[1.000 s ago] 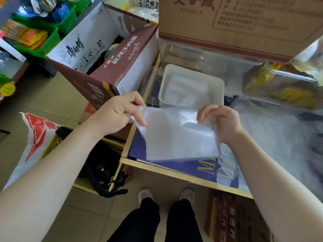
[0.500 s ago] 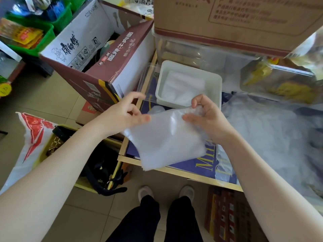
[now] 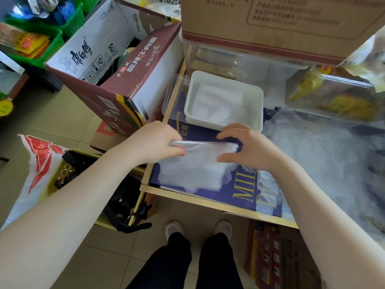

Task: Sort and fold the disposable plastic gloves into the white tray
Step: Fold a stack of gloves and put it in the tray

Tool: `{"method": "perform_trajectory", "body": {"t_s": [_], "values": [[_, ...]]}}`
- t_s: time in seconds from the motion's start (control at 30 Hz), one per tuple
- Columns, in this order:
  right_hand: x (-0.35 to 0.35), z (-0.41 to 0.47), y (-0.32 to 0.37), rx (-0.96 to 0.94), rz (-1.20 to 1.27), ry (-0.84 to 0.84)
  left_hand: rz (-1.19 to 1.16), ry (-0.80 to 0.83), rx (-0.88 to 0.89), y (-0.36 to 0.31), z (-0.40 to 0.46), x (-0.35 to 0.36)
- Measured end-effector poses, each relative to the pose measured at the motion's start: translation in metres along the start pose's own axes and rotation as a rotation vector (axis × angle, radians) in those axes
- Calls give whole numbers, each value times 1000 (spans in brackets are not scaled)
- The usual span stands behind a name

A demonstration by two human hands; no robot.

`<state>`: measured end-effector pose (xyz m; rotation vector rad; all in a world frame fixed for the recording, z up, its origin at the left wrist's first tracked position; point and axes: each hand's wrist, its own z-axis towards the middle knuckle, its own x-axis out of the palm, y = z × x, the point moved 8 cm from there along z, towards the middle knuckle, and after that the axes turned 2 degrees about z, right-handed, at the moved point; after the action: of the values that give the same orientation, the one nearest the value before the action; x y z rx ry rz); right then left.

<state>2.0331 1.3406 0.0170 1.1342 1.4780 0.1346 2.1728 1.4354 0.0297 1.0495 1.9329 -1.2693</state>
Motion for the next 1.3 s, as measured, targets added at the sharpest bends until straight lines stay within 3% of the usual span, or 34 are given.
{"method": "perform_trajectory", "body": {"t_s": [0.17,0.3,0.33,0.43,0.47,0.5,0.67,0.87,1.0,1.07,1.17,1.3], "values": [[22,7,54,-212,46,125,36,-42,59,-20,-5,-12],[26,11,44,-104,131,114,-224,-111,-13,-8,-9,-20],[25,11,39,-70,168,91,-235,-218,-37,0,-9,-24],[19,10,18,71,306,-40,-126,-750,31,0,-32,-42],[21,9,11,119,369,-74,-126,-834,60,-5,-38,-39],[23,9,6,160,437,-98,-149,-833,82,-10,-39,-30],[37,6,10,190,557,-67,-431,-441,57,-20,-9,32],[27,2,33,43,514,52,-647,-347,-40,-9,6,33],[20,2,34,47,585,39,-1256,-257,-116,-1,6,38],[20,3,29,74,597,22,-1431,-260,-135,3,4,37],[25,6,22,94,527,-20,-1280,-348,-138,5,2,28],[22,14,23,141,522,-210,-1129,-444,-121,10,3,18]]}}
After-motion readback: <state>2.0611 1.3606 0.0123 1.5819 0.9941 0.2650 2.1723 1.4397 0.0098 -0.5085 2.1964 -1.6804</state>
